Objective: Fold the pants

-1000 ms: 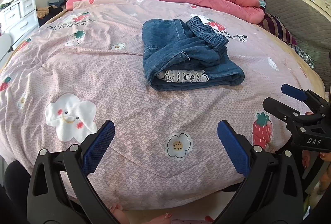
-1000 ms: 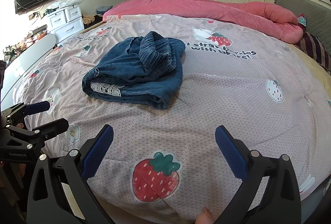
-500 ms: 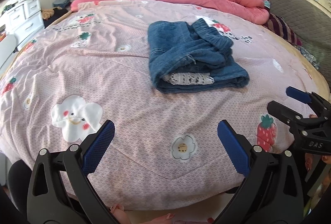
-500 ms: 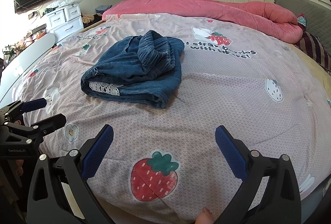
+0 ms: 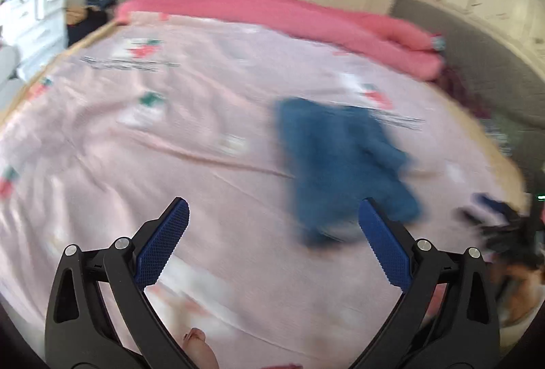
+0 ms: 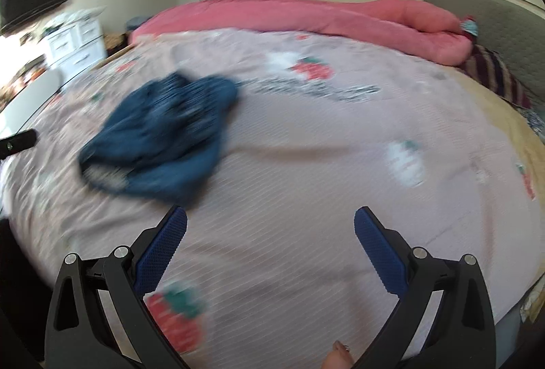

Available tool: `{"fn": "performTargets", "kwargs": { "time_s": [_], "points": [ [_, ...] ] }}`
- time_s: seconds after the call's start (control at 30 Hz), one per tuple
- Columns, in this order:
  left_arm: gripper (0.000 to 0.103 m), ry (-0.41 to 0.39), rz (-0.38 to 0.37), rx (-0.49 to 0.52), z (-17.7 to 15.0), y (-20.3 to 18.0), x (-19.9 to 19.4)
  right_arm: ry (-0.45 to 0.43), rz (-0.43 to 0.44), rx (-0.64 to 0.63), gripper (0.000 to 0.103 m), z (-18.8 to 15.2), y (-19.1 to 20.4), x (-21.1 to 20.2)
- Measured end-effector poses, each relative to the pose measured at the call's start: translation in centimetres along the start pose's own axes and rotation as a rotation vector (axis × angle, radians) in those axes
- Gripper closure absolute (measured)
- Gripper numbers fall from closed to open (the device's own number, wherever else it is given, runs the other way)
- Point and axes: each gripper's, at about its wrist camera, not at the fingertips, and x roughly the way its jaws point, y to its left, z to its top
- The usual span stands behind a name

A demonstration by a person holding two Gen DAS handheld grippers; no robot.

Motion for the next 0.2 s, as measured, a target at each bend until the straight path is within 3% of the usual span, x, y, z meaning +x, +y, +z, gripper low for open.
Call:
{"fn": "performTargets", "kwargs": {
  "time_s": [0.13, 0.2],
  "points": [
    [0.009, 0.061, 0.246, -0.07, 3.8, 7.7, 5.3, 0.029, -0.169, 0.104, 0.004, 4.1, -8.6, 4.3],
    [0.009, 0.091, 0.313, -0.154, 5.2, 12.3, 8.3, 0.08, -0.245, 0.15, 0.004, 5.9, -12.6, 7.5]
  ]
}}
